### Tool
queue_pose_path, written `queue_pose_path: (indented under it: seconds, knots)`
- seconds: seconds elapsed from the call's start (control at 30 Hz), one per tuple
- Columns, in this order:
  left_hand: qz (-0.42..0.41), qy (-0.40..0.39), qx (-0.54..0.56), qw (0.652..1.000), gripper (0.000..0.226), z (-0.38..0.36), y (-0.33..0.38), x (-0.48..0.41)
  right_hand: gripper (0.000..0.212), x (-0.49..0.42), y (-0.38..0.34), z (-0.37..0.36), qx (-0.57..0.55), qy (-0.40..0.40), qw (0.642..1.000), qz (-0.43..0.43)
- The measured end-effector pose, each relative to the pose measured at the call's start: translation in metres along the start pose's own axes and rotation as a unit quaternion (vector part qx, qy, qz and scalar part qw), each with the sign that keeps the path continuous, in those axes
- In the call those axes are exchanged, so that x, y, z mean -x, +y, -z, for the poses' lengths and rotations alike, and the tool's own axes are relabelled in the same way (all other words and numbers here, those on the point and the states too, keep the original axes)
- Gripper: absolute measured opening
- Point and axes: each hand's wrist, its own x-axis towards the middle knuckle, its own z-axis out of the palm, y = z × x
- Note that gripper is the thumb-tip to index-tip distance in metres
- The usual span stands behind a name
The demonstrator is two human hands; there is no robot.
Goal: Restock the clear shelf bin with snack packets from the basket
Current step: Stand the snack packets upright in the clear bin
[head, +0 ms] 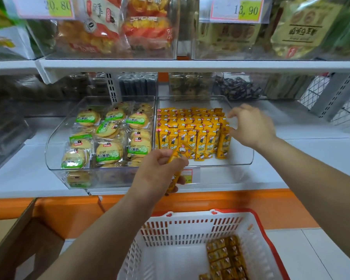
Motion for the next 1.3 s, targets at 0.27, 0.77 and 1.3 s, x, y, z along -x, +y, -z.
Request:
queue_pose_path:
  seconds: [0.27,0.77,1.3]
  knots:
    - [0.047,-0.083,0.043,0.994,0.013,-0.014,-0.012,0.003,0.021,0.092,-0.028,0.05,-0.422,-0.073,0.902,0.049]
    - [-0.068,0.057,0.077,0.993,0.038,-0.041,-0.005,0.039,0.009,0.14,-0.041,0.055,-0.572,-0.202,0.795,0.035]
    - [-0.181,-0.041,-0.106,0.977,0.035,-0.061,0.009,0.019,0.035,0.109,-0.011,0.072,-0.543,-0.203,0.81,0.092]
